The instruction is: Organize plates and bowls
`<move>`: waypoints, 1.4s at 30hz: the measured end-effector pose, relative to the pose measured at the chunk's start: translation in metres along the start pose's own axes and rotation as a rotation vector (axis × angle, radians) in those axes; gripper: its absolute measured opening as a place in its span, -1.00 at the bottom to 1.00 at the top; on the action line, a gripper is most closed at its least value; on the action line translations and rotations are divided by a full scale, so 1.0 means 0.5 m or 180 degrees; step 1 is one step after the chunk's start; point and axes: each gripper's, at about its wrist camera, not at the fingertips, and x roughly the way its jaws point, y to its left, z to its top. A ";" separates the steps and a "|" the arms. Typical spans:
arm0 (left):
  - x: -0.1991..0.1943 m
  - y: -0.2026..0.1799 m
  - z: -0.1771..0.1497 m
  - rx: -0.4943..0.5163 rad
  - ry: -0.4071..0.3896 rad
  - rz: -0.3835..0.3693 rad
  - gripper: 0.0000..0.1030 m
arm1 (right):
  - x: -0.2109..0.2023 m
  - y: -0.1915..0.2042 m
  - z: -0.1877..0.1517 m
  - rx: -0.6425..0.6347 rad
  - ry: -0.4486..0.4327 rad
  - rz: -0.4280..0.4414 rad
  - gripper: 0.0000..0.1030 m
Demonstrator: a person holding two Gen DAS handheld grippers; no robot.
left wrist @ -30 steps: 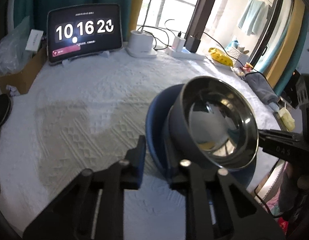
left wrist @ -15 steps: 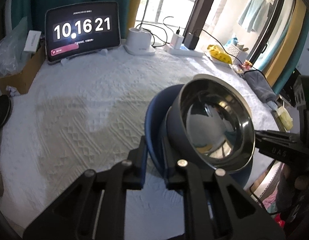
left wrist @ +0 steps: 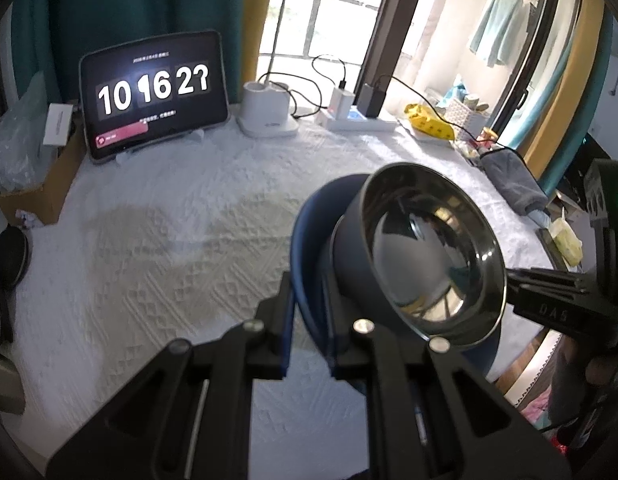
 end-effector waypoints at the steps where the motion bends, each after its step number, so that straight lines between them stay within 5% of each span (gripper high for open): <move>1: -0.001 -0.002 0.003 0.0004 -0.0005 -0.0001 -0.77 | -0.002 -0.001 0.000 0.0005 -0.0007 0.0002 -0.78; 21: -0.003 -0.096 0.080 0.0236 -0.0122 -0.0021 -0.77 | -0.068 -0.069 0.041 0.0116 -0.0247 0.0012 -0.78; 42: 0.103 -0.207 0.159 0.0411 0.0048 -0.0148 -0.75 | -0.065 -0.216 0.096 0.0328 -0.0270 -0.0046 -0.78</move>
